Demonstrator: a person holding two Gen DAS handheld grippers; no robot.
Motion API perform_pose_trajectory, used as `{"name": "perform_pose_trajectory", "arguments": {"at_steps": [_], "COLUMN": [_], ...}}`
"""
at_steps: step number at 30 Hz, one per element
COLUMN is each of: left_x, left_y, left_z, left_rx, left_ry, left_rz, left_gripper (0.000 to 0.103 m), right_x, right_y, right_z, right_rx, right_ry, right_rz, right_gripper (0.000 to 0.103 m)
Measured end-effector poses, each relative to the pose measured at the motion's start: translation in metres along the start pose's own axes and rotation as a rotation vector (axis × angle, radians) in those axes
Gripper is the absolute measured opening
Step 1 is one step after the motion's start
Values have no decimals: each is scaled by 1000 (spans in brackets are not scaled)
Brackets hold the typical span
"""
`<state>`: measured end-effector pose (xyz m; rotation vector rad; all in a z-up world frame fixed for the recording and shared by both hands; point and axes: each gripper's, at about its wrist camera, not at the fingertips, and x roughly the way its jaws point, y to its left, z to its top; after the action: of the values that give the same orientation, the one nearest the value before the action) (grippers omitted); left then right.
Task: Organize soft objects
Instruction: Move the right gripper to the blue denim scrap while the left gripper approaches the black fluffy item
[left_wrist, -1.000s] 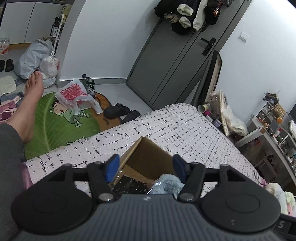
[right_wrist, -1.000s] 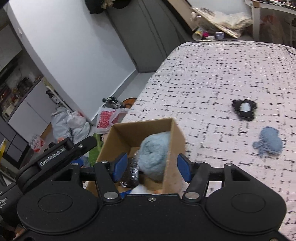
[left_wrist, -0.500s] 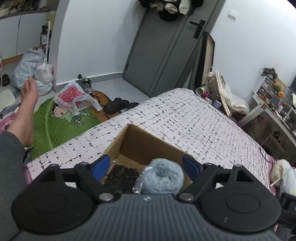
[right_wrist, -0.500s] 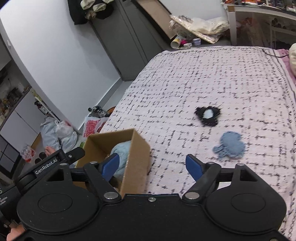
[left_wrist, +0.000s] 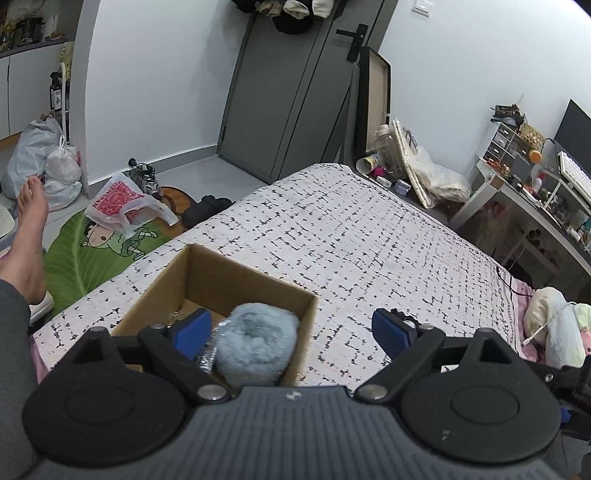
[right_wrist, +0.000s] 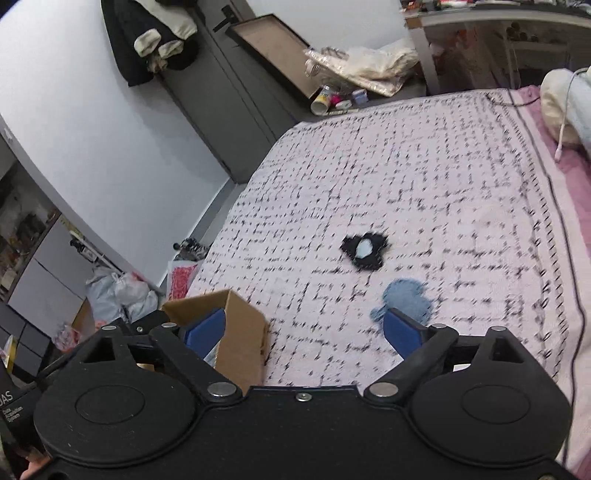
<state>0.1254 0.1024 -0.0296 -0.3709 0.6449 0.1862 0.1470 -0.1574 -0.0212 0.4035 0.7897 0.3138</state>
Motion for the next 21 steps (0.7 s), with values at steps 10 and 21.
{"name": "perform_pose_trajectory", "arguments": {"at_steps": [10, 21], "left_x": [-1, 11], "left_y": [-32, -73], "left_z": [0, 1], "left_rx": [26, 44], "left_ry": [24, 32], "left_rz": [2, -28], "left_gripper": [96, 103], "right_x": [-16, -16], "right_y": [-28, -71], "right_z": [24, 48], "right_rx": [-9, 29], "right_ry": [-47, -69], "right_rz": [0, 14], "right_gripper": [100, 103]}}
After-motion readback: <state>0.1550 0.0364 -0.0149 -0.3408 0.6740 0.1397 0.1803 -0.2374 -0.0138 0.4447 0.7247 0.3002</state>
